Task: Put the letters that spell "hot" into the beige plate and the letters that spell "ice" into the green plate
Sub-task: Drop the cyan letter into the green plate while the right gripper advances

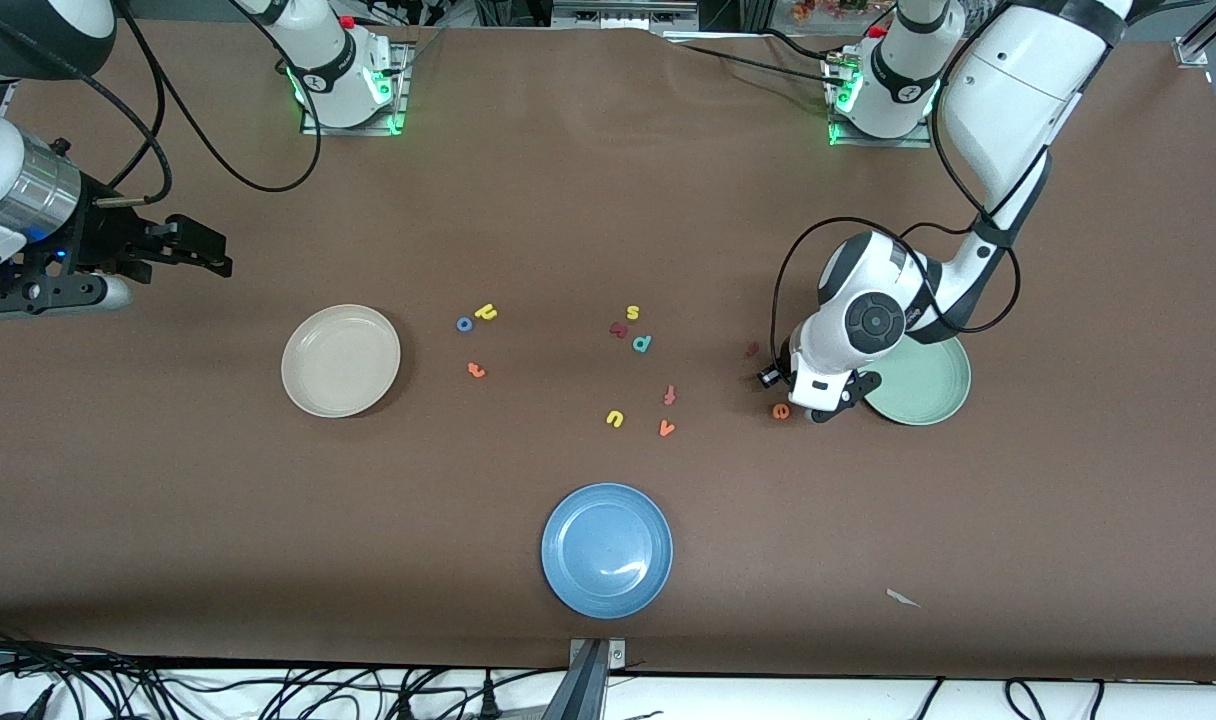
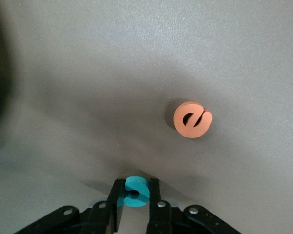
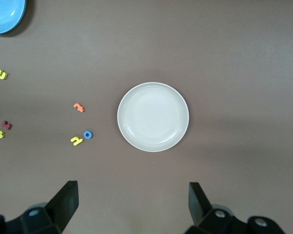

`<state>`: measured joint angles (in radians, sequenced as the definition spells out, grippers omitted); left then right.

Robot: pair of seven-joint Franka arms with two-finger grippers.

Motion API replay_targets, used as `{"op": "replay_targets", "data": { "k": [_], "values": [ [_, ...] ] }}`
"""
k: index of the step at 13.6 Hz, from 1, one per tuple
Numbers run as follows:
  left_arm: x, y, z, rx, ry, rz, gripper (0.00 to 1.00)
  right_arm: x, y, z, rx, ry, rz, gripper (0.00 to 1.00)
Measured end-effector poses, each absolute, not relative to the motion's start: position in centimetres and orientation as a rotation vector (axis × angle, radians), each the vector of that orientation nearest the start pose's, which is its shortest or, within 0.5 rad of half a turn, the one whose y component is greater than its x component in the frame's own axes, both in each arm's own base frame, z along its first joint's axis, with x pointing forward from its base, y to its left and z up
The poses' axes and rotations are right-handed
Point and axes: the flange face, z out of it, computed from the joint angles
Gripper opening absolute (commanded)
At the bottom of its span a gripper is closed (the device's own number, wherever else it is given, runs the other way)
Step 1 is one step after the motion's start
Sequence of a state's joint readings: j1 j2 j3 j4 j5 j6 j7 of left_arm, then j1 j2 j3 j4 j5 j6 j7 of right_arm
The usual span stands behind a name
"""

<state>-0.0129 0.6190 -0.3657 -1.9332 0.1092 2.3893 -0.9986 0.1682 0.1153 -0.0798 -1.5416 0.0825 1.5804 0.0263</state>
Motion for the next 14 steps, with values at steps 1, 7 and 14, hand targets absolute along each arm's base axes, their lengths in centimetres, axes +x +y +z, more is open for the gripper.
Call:
{"op": "replay_targets", "data": {
  "k": [1,7,14],
  "values": [
    [56.8,-21.8,17.3,-3.028,-0.904,0.292,0.08,58.5,6.2,57.2,-3.069,-0.087,0.127,1.0],
    [60.8,-13.3,25.9,-3.012,-0.698,0.35,0.07,59.0,9.5,56.0,-3.069,-0.087,0.123,1.0],
    [59.0,-1.2,24.4,-3.058,-0.393,0.578,0.1,58.5,15.7,51.7,-3.085,-0.063,0.167,1.0]
  ]
}}
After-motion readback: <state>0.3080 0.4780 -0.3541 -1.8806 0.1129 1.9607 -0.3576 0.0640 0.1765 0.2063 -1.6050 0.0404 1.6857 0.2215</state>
